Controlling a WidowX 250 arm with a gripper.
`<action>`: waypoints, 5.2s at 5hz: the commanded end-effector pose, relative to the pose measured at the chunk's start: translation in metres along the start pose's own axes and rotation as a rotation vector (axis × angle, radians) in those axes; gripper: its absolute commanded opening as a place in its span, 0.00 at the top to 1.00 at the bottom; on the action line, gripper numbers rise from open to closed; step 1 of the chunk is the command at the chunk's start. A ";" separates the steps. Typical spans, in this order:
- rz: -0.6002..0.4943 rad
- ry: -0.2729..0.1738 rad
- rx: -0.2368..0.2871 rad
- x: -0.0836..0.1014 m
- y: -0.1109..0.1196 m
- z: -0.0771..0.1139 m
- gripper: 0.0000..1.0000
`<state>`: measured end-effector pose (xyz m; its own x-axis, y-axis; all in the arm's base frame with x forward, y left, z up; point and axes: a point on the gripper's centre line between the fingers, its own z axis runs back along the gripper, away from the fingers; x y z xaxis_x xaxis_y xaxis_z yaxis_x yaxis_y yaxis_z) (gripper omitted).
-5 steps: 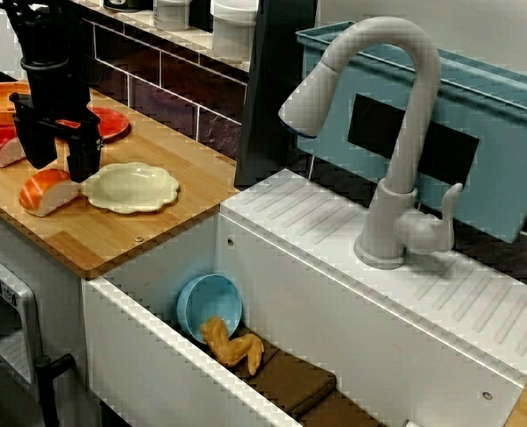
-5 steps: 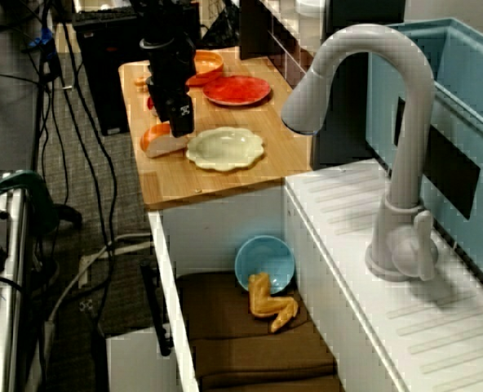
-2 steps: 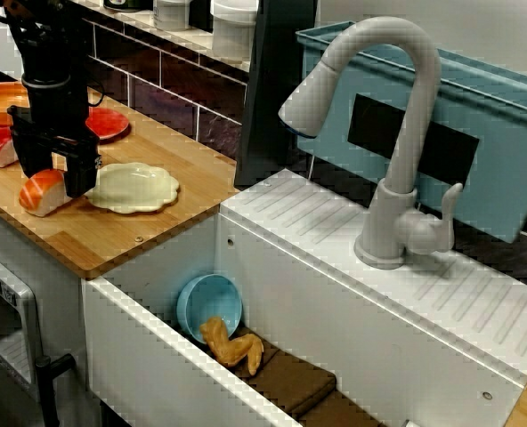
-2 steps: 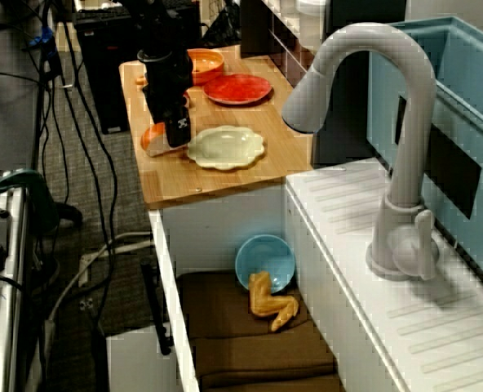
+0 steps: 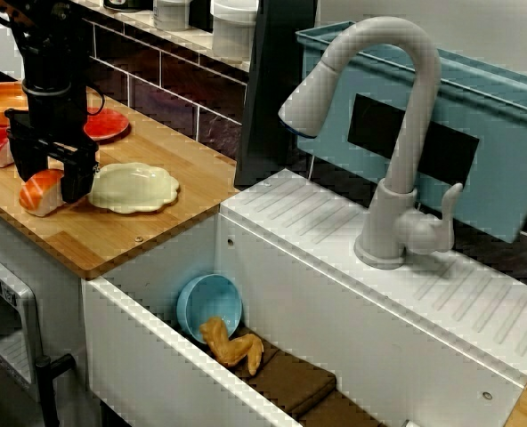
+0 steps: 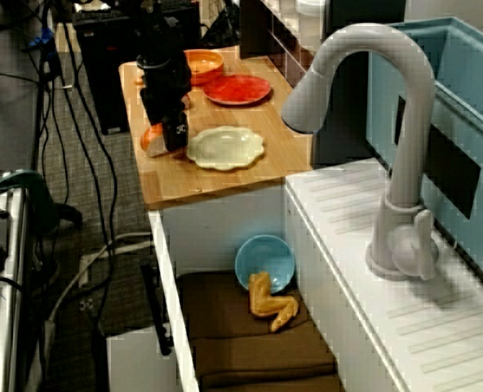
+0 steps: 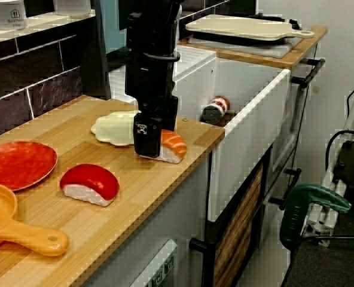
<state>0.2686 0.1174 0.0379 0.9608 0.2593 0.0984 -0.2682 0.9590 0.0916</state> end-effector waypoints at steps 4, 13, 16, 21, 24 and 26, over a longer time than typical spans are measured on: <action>0.062 0.062 -0.021 0.062 0.032 0.046 1.00; 0.070 -0.069 -0.016 0.049 -0.035 0.027 1.00; 0.102 -0.043 -0.017 0.053 -0.034 0.019 0.00; 0.102 -0.043 -0.017 0.053 -0.034 0.019 0.00; 0.168 -0.042 -0.028 0.063 -0.018 0.023 0.00; 0.152 -0.091 -0.013 0.044 -0.032 0.027 0.20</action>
<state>0.3103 0.0883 0.0461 0.9108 0.3919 0.1294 -0.4022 0.9133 0.0646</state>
